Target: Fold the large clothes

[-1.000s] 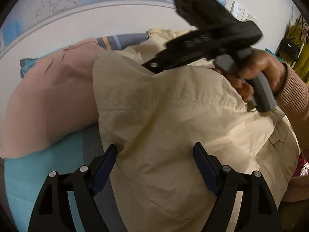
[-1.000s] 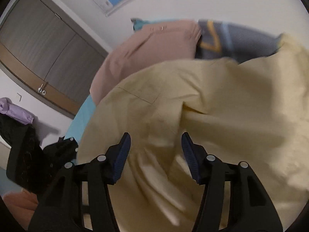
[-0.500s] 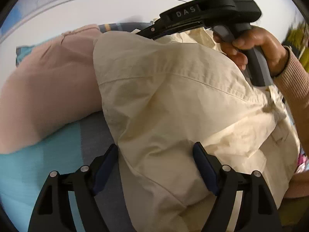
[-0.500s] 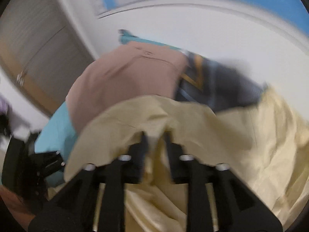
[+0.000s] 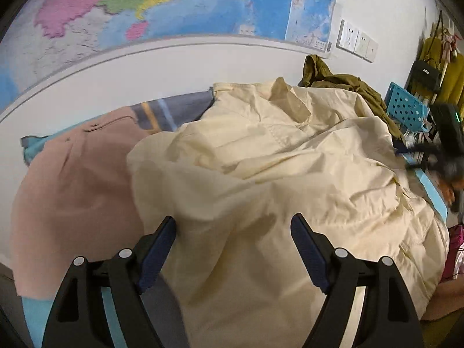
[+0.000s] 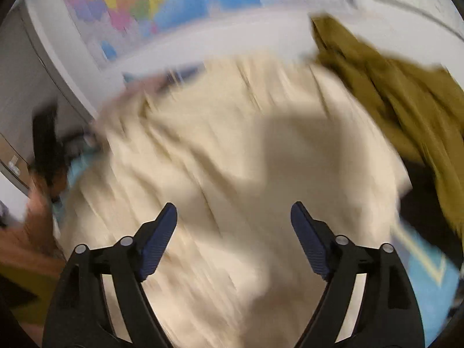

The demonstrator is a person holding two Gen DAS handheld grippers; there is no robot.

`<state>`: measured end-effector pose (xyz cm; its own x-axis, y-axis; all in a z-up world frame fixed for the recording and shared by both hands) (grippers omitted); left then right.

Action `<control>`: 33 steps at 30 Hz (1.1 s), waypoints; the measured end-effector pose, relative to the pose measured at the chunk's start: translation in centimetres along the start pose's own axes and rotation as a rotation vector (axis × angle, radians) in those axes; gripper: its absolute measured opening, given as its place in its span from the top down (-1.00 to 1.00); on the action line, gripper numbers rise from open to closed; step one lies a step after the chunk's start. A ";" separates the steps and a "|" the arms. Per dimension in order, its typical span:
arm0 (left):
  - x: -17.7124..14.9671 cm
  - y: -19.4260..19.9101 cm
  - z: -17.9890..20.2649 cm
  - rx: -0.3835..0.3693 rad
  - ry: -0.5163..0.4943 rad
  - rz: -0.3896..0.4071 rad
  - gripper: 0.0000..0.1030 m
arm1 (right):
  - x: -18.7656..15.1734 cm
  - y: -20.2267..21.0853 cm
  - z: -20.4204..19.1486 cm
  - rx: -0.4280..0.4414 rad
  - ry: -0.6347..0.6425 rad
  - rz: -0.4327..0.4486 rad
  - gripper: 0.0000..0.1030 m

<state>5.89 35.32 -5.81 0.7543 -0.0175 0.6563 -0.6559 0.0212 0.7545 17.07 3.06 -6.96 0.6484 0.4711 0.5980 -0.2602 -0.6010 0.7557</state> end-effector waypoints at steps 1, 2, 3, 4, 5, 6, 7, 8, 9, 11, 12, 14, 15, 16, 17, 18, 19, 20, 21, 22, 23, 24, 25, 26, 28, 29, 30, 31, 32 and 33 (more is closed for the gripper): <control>0.3 -0.5 0.1 -0.001 0.003 -0.007 -0.52 | -1.1 -0.6 0.3 -0.001 -0.009 -0.021 -0.57; 0.3 -0.9 0.1 0.001 0.005 -0.012 -0.52 | -1.7 -1.3 0.6 -0.045 0.001 -0.026 -0.50; 0.2 -1.2 0.4 0.002 0.008 -0.018 -0.52 | -2.0 -1.6 0.6 -0.068 0.010 -0.026 -0.13; 0.2 -1.4 0.4 0.003 0.017 -0.026 -0.52 | -2.2 -2.0 0.6 -0.075 0.016 -0.032 0.17; -0.1 -1.4 0.5 0.008 0.023 -0.032 -0.52 | -2.1 -1.9 0.5 -0.068 0.012 -0.028 0.92; -0.2 -1.5 0.4 0.019 0.032 -0.040 -0.52 | -1.8 -1.2 0.3 -0.051 0.010 -0.002 0.91; -0.2 -1.2 0.1 0.025 0.046 -0.043 -0.52 | -0.8 0.6 -0.4 -0.036 0.036 0.063 0.92; -0.3 -0.6 -0.2 0.019 0.065 -0.040 -0.52 | -0.1 1.6 -0.7 -0.037 0.049 0.097 0.92; -0.3 0.0 -0.3 -0.001 0.078 -0.028 -0.52 | 1.4 4.1 -0.9 -0.052 0.060 0.184 0.92; 0.1 1.4 -0.2 -0.027 0.083 0.006 -0.53 | 3.6 7.4 -0.6 -0.098 0.062 0.307 0.93; 0.2 1.6 -0.2 -0.019 0.076 0.012 -0.53 | 4.3 8.0 -0.3 -0.119 0.059 0.331 0.93; 0.6 1.2 0.4 -0.007 0.054 0.006 -0.53 | 5.2 7.0 0.6 -0.123 0.045 0.292 0.92; 0.6 0.3 0.8 -0.001 0.043 -0.019 -0.53 | 5.2 5.6 1.5 -0.145 0.025 0.250 0.90; 0.4 -1.0 1.0 0.028 0.025 -0.055 -0.53 | 4.9 4.3 2.4 -0.170 0.011 0.210 0.90; 0.3 -1.7 1.0 0.054 0.011 -0.080 -0.53 | 4.6 2.5 3.2 -0.189 -0.002 0.163 0.89; -0.1 -3.3 0.9 0.090 -0.002 -0.121 -0.53 | 4.1 0.7 4.0 -0.195 -0.019 0.123 0.89; -0.4 -4.1 0.6 0.091 0.007 -0.144 -0.53 | 3.6 -0.4 4.3 -0.203 -0.021 0.104 0.89; -0.6 -4.9 0.3 0.088 0.023 -0.162 -0.53 | 3.0 -1.3 4.6 -0.215 -0.023 0.094 0.88; -0.6 -5.4 0.2 0.095 0.023 -0.168 -0.53 | 2.9 -1.7 4.5 -0.216 -0.033 0.099 0.82; -0.7 -5.4 0.1 0.106 0.014 -0.171 -0.53 | 2.8 -1.6 4.5 -0.214 -0.050 0.114 0.78; -0.7 -5.4 0.1 0.117 0.008 -0.174 -0.53 | 2.8 -1.1 4.5 -0.213 -0.060 0.132 0.73; -0.7 -5.2 0.1 0.122 0.008 -0.173 -0.53 | 2.7 -0.1 4.2 -0.216 -0.057 0.168 0.70; -0.6 -4.8 0.2 0.124 0.011 -0.163 -0.53 | 2.5 0.9 3.8 -0.218 -0.052 0.205 0.58; -0.5 -4.3 0.4 0.119 0.015 -0.152 -0.52 | 2.5 1.7 3.3 -0.212 -0.047 0.228 0.26; -0.4 -2.9 0.8 0.083 0.026 -0.110 -0.52 | 2.6 3.6 1.2 -0.155 -0.007 0.283 0.18; -0.4 -2.2 1.0 0.071 0.027 -0.094 -0.52 | 2.6 4.1 0.7 -0.137 0.014 0.287 0.18; -0.3 -1.7 1.3 0.062 0.025 -0.084 -0.52 | 2.1 4.2 -0.6 -0.111 0.052 0.281 0.18; -0.4 -1.5 1.6 0.053 0.022 -0.080 -0.52 | 1.8 3.8 -1.3 -0.095 0.075 0.266 0.18; -0.6 -1.4 2.0 0.046 0.013 -0.081 -0.53 | 1.5 3.4 -1.9 -0.087 0.104 0.241 0.22; -0.9 -1.7 2.2 0.054 -0.001 -0.088 -0.54 | 1.1 2.4 -2.1 -0.099 0.129 0.212 0.24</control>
Point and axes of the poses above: each gripper's, at about its wrist camera, not at the fingertips, and y roughly against the way its jaws point, z to its right, x to its top, the point moved 6 cm from there along -y, roughly the way its jaws point, and after that the axes turned 7 degrees about -y, right-handed, at the moved point
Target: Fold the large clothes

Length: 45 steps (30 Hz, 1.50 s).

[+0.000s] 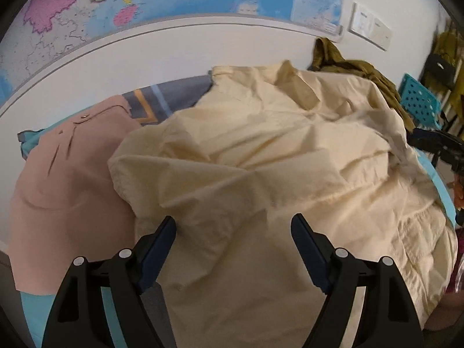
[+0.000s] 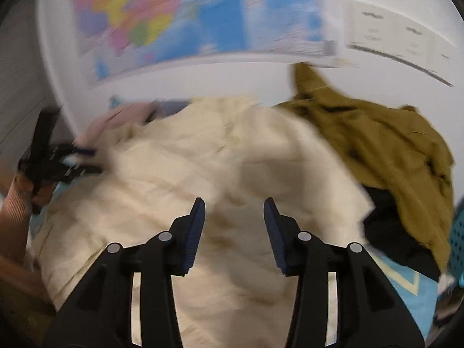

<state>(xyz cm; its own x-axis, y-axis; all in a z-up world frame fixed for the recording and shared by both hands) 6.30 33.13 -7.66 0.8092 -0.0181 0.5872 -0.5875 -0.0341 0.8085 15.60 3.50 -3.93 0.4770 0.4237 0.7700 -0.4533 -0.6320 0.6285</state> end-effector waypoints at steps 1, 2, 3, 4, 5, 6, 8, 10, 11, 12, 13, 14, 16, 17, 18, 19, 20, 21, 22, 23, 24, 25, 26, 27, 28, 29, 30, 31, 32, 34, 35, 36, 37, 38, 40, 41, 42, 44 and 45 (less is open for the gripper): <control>-0.2 -0.6 0.1 0.021 -0.008 -0.015 -0.54 | -0.4 -1.0 0.0 -0.014 0.011 -0.029 0.24; -0.5 -1.2 0.1 0.048 -0.012 -0.040 -0.54 | -1.1 -2.7 0.3 -0.029 0.008 -0.073 0.24; -0.7 -1.7 0.1 0.064 -0.012 -0.056 -0.54 | -1.5 -4.2 0.9 -0.064 -0.003 -0.099 0.24; -0.8 -2.1 0.0 0.075 -0.009 -0.065 -0.54 | -1.8 -5.7 1.0 -0.094 -0.008 -0.113 0.25; -0.9 -2.2 0.0 0.079 -0.008 -0.063 -0.54 | -2.0 -6.3 1.4 -0.093 -0.019 -0.121 0.26; -0.8 -1.9 -0.1 0.091 0.002 -0.055 -0.54 | -2.1 -6.3 1.7 -0.081 -0.050 -0.115 0.26; -0.9 -0.9 0.0 0.091 0.012 -0.037 -0.54 | -1.9 -4.9 1.6 -0.095 -0.058 -0.092 0.16; -1.1 0.7 0.5 0.079 0.010 -0.003 -0.54 | -1.7 -2.5 0.6 -0.059 -0.051 -0.053 0.11; -1.3 1.8 1.0 0.073 -0.001 0.018 -0.54 | -1.9 -0.9 -0.2 -0.015 -0.049 -0.035 0.06; -1.6 2.4 1.3 0.067 -0.007 0.032 -0.54 | -2.0 -0.2 -0.7 0.008 -0.046 -0.029 0.03; -1.9 3.3 1.9 0.046 -0.015 0.051 -0.54 | -2.5 1.2 -1.7 0.041 -0.030 -0.021 0.01; -2.3 3.8 2.3 0.029 -0.020 0.061 -0.54 | -3.1 2.2 -2.7 0.058 -0.007 -0.018 -0.09; -3.4 4.6 3.2 -0.004 -0.019 0.071 -0.54 | -4.3 3.3 -4.1 0.082 0.019 -0.025 -0.18; -4.0 4.6 3.5 0.002 -0.017 0.067 -0.54 | -5.3 3.3 -4.6 0.087 0.021 -0.042 -0.18; -4.5 4.5 3.7 0.006 -0.014 0.062 -0.54 | -6.5 3.0 -5.1 0.085 0.029 -0.073 -0.19; -5.3 4.4 3.9 0.002 -0.003 0.055 -0.54 | -7.2 2.4 -5.3 0.075 0.032 -0.092 -0.19; -6.1 4.4 3.9 -0.006 0.017 0.050 -0.55 | -8.2 1.9 -5.1 0.062 0.025 -0.116 -0.19; -6.7 4.4 3.8 -0.011 0.038 0.050 -0.55 | -9.3 1.0 -4.7 0.043 0.002 -0.152 -0.19; -7.3 4.6 3.6 -0.022 0.061 0.054 -0.55 | -9.7 0.5 -4.4 0.046 -0.017 -0.158 -0.19; -7.8 4.9 3.4 -0.033 0.085 0.062 -0.64 | -10.1 0.7 -4.3 0.051 -0.026 -0.148 -0.20; -8.7 5.4 2.9 -0.047 0.134 0.074 -0.74 | -10.0 0.9 -4.2 0.055 -0.036 -0.138 -0.24; -9.3 5.8 2.5 -0.053 0.167 0.082 -0.74 | -9.8 1.4 -4.1 0.060 -0.051 -0.126 -0.26; -9.8 6.2 2.2 -0.057 0.193 0.090 -0.74 | -9.7 2.1 -4.2 0.073 -0.063 -0.108 -0.32; -10.7 6.8 1.6 -0.059 0.226 0.098 -0.75 | -9.5 2.8 -4.2 0.099 -0.079 -0.087 -0.36; -11.5 7.3 1.1 -0.056 0.255 0.103 -0.75 | -9.4 3.8 -4.0 0.126 -0.103 -0.065 -0.37; -12.0 7.6 0.8 -0.056 0.274 0.104 -0.76 | -9.4 4.3 -3.9 0.130 -0.112 -0.055 -0.37; -12.8 7.9 0.6 -0.060 0.298 0.102 -0.76 | -9.3 4.9 -3.5 0.130 -0.122 -0.040 -0.37; -13.6 8.2 0.4 -0.060 0.319 0.099 -0.76 | -9.4 5.8 -3.2 0.130 -0.140 -0.020 -0.37; -14.2 8.4 0.3 -0.060 0.333 0.095 -0.76 | -9.5 6.7 -2.8 0.137 -0.165 -0.006 -0.41; -14.9 8.5 0.5 -0.056 0.344 0.088 -0.76 | -9.9 8.1 -1.8 0.162 -0.219 0.017 -0.44; -15.3 8.5 0.7 -0.051 0.345 0.078 -0.76 | -10.2 8.8 -1.1 0.159 -0.242 0.028 -0.50; -15.7 8.5 0.9 -0.051 0.343 0.070 -0.76 | -10.7 9.7 -0.4 0.149 -0.270 0.038 -0.55; -16.3 8.6 1.1 -0.059 0.343 0.065 -0.76 | -11.0 10.2 0.1 0.140 -0.285 0.041 -0.56; -16.7 8.5 1.5 -0.075 0.346 0.061 -0.76 | -11.5 10.9 0.9 0.133 -0.307 0.046 -0.58; -17.3 8.2 2.1 -0.107 0.355 0.050 -0.76 | -12.4 11.7 2.8 0.110 -0.356 0.052 -0.63; -17.5 8.4 2.3 -0.099 0.348 0.058 -0.77 | -12.9 11.9 3.5 0.103 -0.380 0.053 -0.63; -17.7 8.4 2.5 -0.103 0.346 0.057 -0.77 | -13.4 12.1 4.1 0.102 -0.412 0.053 -0.65; -17.8 8.6 2.8 -0.128 0.350 0.057 -0.79 | -14.7 12.2 5.2 0.111 -0.473 0.038 -0.69; -17.9 8.7 3.1 -0.163 0.354 0.057 -0.83 | -15.4 12.1 5.7 0.117 -0.502 0.030 -0.72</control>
Point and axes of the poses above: each gripper's, at about its wrist camera, not at the fingertips, and y roughly against the way its jaws point, z to its right, x to its top, the point moved 6 cm from there along -y, roughly the way its jaws point, and after that the axes turned 7 degrees about -y, right-handed, at the moved point
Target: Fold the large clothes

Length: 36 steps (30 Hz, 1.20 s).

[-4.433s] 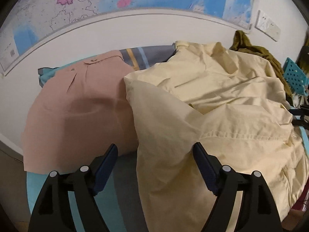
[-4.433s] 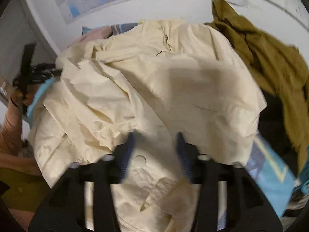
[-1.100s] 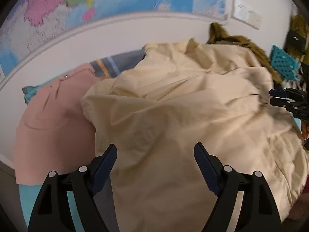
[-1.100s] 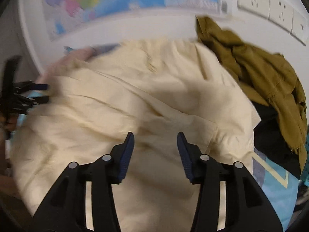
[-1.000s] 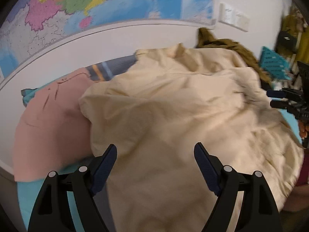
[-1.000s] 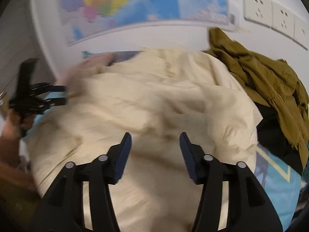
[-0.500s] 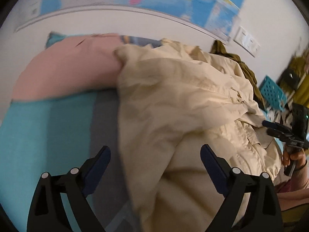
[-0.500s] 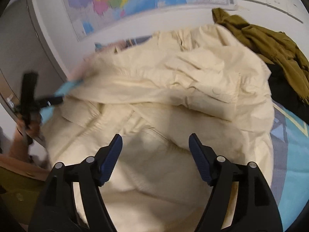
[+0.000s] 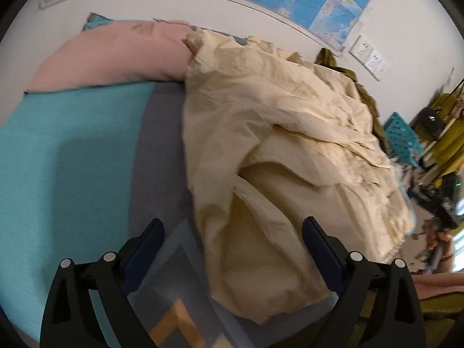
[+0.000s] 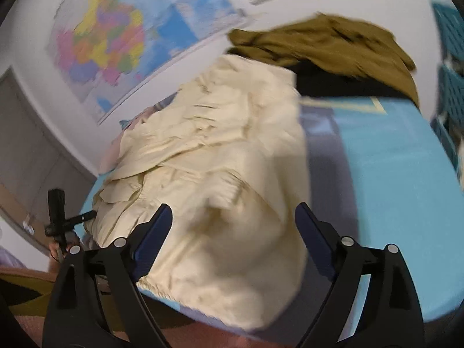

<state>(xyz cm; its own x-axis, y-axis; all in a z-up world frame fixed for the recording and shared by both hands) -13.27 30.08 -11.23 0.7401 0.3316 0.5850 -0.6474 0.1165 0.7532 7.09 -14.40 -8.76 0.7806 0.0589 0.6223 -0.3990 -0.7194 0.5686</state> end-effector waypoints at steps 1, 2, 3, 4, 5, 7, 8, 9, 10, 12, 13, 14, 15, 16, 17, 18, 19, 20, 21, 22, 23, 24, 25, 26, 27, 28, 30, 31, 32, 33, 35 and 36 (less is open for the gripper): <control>-0.2 0.0 0.4 -0.026 -0.002 -0.007 -0.83 | -0.3 -0.1 0.4 -0.001 -0.014 -0.005 -0.72; -0.3 0.1 0.7 -0.039 -0.008 -0.010 -0.83 | -0.6 -0.2 0.9 -0.002 -0.029 -0.016 -0.72; -0.6 0.1 1.2 -0.068 -0.021 -0.021 -0.83 | -0.9 -0.3 1.3 0.000 -0.037 -0.026 -0.73; -0.8 0.1 1.7 -0.089 -0.028 -0.028 -0.84 | -1.3 -0.6 1.7 0.002 -0.050 -0.043 -0.74; -1.0 0.0 2.2 -0.113 -0.038 -0.035 -0.85 | -1.6 -0.7 1.9 0.008 -0.055 -0.049 -0.74; -1.3 -0.1 2.9 -0.154 -0.042 -0.043 -0.86 | -2.3 -1.4 1.6 0.056 -0.065 -0.078 -0.75; -1.3 -0.2 3.2 -0.168 -0.039 -0.043 -0.86 | -2.7 -1.7 1.2 0.072 -0.061 -0.091 -0.76; -1.3 -0.2 3.3 -0.185 -0.031 -0.044 -0.86 | -2.9 -2.0 0.8 0.084 -0.047 -0.096 -0.76; -1.3 -0.3 3.5 -0.216 -0.014 -0.044 -0.86 | -3.2 -2.2 0.2 0.104 -0.033 -0.105 -0.77; -1.2 -0.4 3.8 -0.276 0.021 -0.041 -0.86 | -3.6 -2.5 -0.5 0.140 -0.023 -0.124 -0.77; -1.1 -0.2 3.8 -0.309 0.047 -0.024 -0.86 | -3.7 -2.6 -0.7 0.161 -0.022 -0.136 -0.77; -1.1 0.1 3.7 -0.329 0.068 -0.011 -0.86 | -3.9 -2.6 -0.9 0.172 -0.019 -0.149 -0.77; -1.2 0.5 3.7 -0.343 0.085 0.000 -0.86 | -4.1 -2.5 -0.9 0.160 -0.006 -0.156 -0.75; -1.1 0.7 3.8 -0.338 0.080 0.007 -0.86 | -4.2 -2.4 -0.9 0.158 -0.005 -0.157 -0.73; -1.1 0.8 3.7 -0.329 0.074 0.009 -0.86 | -4.3 -2.3 -0.7 0.166 -0.012 -0.159 -0.73; -1.2 0.5 3.6 -0.295 0.067 -0.005 -0.86 | -4.3 -2.2 -0.7 0.172 -0.016 -0.157 -0.73; -1.4 -0.1 3.4 -0.251 0.067 -0.034 -0.85 | -4.4 -2.2 -0.8 0.173 -0.015 -0.153 -0.74; -1.2 0.0 3.7 -0.244 0.054 -0.017 -0.86 | -4.4 -2.3 -0.9 0.172 -0.011 -0.151 -0.76; -1.2 -0.3 3.8 -0.239 0.048 -0.029 -0.86 | -4.5 -2.5 -1.2 0.166 0.004 -0.153 -0.77; -1.0 -0.5 4.0 -0.219 0.035 -0.029 -0.86 | -4.5 -2.7 -1.5 0.173 0.009 -0.155 -0.77; -0.9 -0.7 4.3 -0.209 0.023 -0.038 -0.86 | -4.6 -2.9 -1.8 0.184 0.010 -0.159 -0.77; -0.7 -1.1 4.7 -0.199 0.011 -0.041 -0.86 | -4.7 -3.2 -2.2 0.196 0.022 -0.164 -0.75; -0.5 -1.3 4.8 -0.192 0.011 -0.042 -0.86 | -4.7 -3.4 -2.4 0.190 0.032 -0.163 -0.72; -0.4 -1.3 4.9 -0.189 0.013 -0.037 -0.75 | -4.7 -3.6 -2.5 0.189 0.033 -0.165 -0.57; -0.4 -1.4 4.7 -0.175 0.018 -0.033 -0.29 | -4.8 -4.0 -2.5 0.202 0.016 -0.177 -0.18; -0.4 -1.5 4.3 -0.142 0.031 -0.039 -0.10 | -4.9 -4.2 -2.4 0.220 -0.007 -0.188 0.05; -0.4 -1.3 3.6 -0.120 0.052 -0.035 0.19 | -5.1 -4.5 -2.5 0.251 -0.031 -0.192 0.43; -0.4 -1.0 3.3 -0.117 0.062 -0.032 0.24 | -5.0 -4.2 -2.6 0.261 -0.030 -0.184 0.47; -0.3 -0.7 3.2 -0.122 0.070 -0.028 0.34 | -4.8 -3.7 -2.9 0.291 -0.036 -0.167 0.57; -0.2 0.0 3.1 -0.151 0.084 -0.009 0.40 | -4.4 -2.9 -3.4 0.331 -0.046 -0.147 0.62; 0.0 1.1 2.9 -0.206 0.115 0.011 0.46 | -4.0 -0.8 -4.9 0.403 -0.014 -0.096 0.63; -0.1 1.8 2.9 -0.253 0.131 0.020 0.48 | -4.0 -0.2 -5.5 0.417 0.004 -0.087 0.63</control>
Point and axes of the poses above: each gripper's, at about its wrist camera, not at the fingertips, and y roughly against the way its jaws point, z to its right, x to its top, the point moved 6 cm from there along -y, roughly the way its jaws point, and after that the axes turned 7 degrees about -y, right-handed, at the moved point
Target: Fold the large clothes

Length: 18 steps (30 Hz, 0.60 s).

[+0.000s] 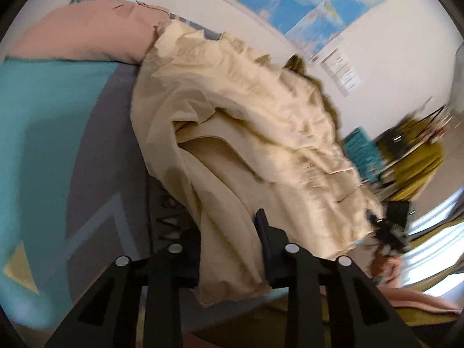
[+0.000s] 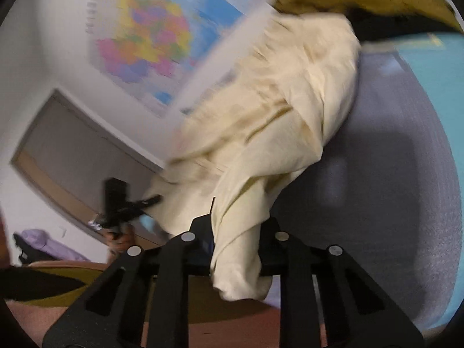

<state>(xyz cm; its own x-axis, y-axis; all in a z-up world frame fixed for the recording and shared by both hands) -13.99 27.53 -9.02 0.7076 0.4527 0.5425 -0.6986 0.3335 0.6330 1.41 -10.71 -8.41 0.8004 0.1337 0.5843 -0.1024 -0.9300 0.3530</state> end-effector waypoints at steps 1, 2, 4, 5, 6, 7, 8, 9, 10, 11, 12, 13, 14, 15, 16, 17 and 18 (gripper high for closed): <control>-0.2 0.5 0.1 -0.018 0.002 0.000 0.48 | -0.2 0.0 -0.3 0.004 0.008 -0.008 0.62; -0.5 0.7 0.3 -0.007 -0.014 -0.012 0.46 | -0.6 -0.1 -0.3 -0.003 0.015 -0.025 0.56; -1.0 0.6 0.3 0.007 -0.036 -0.037 0.24 | -1.4 -0.7 1.0 -0.063 -0.007 -0.062 0.26; -1.3 0.4 -0.1 0.022 -0.031 -0.059 -0.05 | -1.7 -1.0 1.8 -0.086 -0.028 -0.079 0.03; -1.5 0.3 -0.4 0.016 -0.031 -0.068 -0.23 | -1.9 -1.2 2.5 -0.096 -0.055 -0.085 -0.13; -1.5 0.2 -0.4 0.008 -0.036 -0.069 -0.29 | -2.2 -1.4 3.1 -0.093 -0.073 -0.096 -0.18; -1.6 0.1 -0.4 0.015 -0.042 -0.075 -0.41 | -2.5 -1.5 3.3 -0.106 -0.069 -0.105 -0.28; -1.8 -0.4 -0.6 0.017 -0.046 -0.095 -0.50 | -2.7 -1.6 3.4 -0.122 -0.056 -0.104 -0.26; -1.9 -0.7 -0.5 0.006 -0.047 -0.098 -0.55 | -2.8 -1.7 3.2 -0.122 -0.036 -0.100 -0.29; -1.9 -0.6 -0.3 -0.008 -0.060 -0.085 -0.69 | -2.8 -1.8 3.1 -0.117 -0.030 -0.100 -0.34; -2.0 -0.8 -0.1 -0.019 -0.066 -0.088 -0.72 | -2.8 -1.8 3.1 -0.111 -0.032 -0.098 -0.36; -1.9 -1.0 0.1 -0.018 -0.071 -0.082 -0.72 | -2.9 -1.8 3.0 -0.104 -0.037 -0.099 -0.34; -1.8 -1.2 0.3 -0.024 -0.071 -0.080 -0.66 | -2.9 -2.0 3.1 -0.088 -0.047 -0.107 -0.11; -1.8 -1.6 0.5 -0.030 -0.071 -0.079 -0.35 | -3.1 -2.3 3.3 -0.059 -0.077 -0.116 0.23; -1.8 -1.9 0.4 -0.012 -0.069 -0.084 -0.13 | -3.0 -2.5 3.3 -0.042 -0.096 -0.114 0.32; -1.7 -2.0 0.1 0.012 -0.057 -0.085 0.18 | -3.1 -2.7 3.3 -0.022 -0.113 -0.110 0.43; -1.7 -1.9 -0.1 0.011 -0.038 -0.075 0.37 | -3.0 -2.5 3.2 -0.011 -0.119 -0.093 0.48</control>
<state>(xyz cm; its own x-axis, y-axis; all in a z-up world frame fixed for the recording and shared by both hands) -13.86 26.18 -11.19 0.7614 0.3950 0.5140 -0.6427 0.3559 0.6785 1.10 -9.91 -13.37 0.8710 0.1775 0.4581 -0.0299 -0.9116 0.4099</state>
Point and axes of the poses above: each gripper's, at about its wrist camera, not at the fingertips, and y roughly against the way its jaws point, z to its right, x to its top, the point moved 6 cm from there along -y, roughly the way its jaws point, and after that the axes turned 7 degrees about -y, right-handed, at the moved point
